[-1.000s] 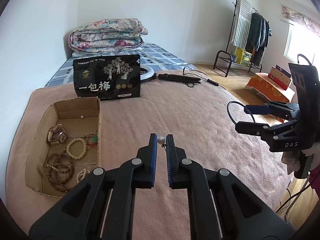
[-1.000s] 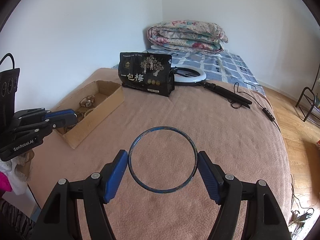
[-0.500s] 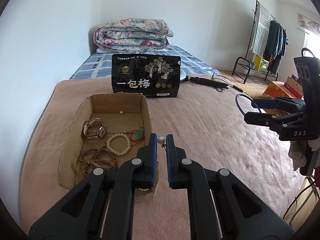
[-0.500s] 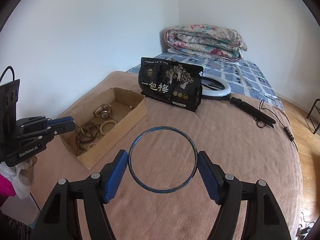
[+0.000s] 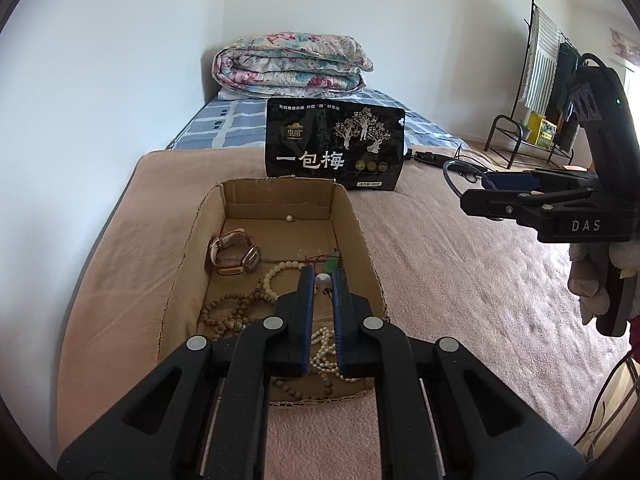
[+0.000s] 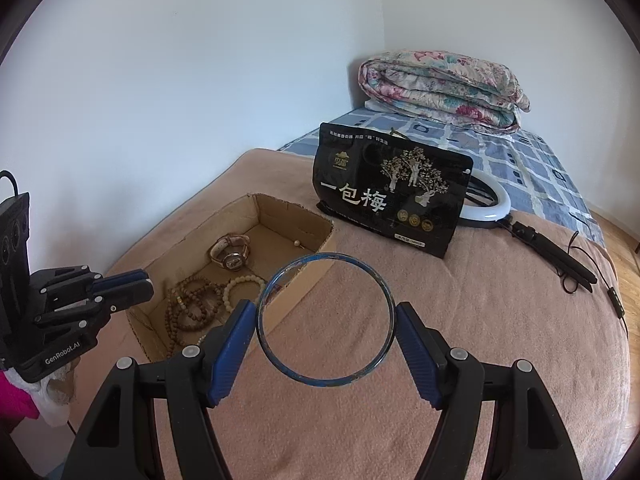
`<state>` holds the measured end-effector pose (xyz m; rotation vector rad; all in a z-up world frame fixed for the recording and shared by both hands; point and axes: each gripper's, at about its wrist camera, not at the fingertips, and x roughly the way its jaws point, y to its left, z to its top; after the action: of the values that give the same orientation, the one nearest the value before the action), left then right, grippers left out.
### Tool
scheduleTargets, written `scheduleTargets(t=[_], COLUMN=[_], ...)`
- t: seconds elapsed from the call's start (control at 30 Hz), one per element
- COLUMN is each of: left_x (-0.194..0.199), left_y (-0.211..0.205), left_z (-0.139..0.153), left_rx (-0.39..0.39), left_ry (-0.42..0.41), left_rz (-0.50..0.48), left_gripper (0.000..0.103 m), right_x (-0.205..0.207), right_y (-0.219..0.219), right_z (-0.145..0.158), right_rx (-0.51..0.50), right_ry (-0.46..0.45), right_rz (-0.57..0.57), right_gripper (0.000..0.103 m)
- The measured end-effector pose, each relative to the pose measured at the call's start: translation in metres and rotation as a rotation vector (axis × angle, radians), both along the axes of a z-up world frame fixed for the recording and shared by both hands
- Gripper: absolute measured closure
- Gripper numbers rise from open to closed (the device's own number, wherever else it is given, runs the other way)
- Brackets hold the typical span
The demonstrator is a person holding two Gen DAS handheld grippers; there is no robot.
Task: Organize jewelry
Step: 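Lift the earring and bangle and carry both over the cardboard box, then open the left gripper to drop the earring while the right gripper releases the bangle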
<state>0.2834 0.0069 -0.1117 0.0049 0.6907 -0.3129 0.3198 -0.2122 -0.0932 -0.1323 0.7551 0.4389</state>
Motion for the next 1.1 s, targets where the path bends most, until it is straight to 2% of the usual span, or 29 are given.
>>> scheduleTargets(t=[0.4, 1.1], left_x=[0.010, 0.025], left_y=[0.005, 0.005], left_z=[-0.010, -0.022], left_rx=[0.001, -0.003], left_ry=[0.004, 0.021], left_rz=[0.003, -0.005], left_gripper=[0.096, 0.096], right_x=[0.041, 0.078], right_y=[0.038, 0.072], right_z=[-0.010, -0.034], right_rx=[0.034, 0.054], right_ry=[0.021, 0.056], right_rz=[0.030, 0.044], right_gripper=[0.030, 0.030])
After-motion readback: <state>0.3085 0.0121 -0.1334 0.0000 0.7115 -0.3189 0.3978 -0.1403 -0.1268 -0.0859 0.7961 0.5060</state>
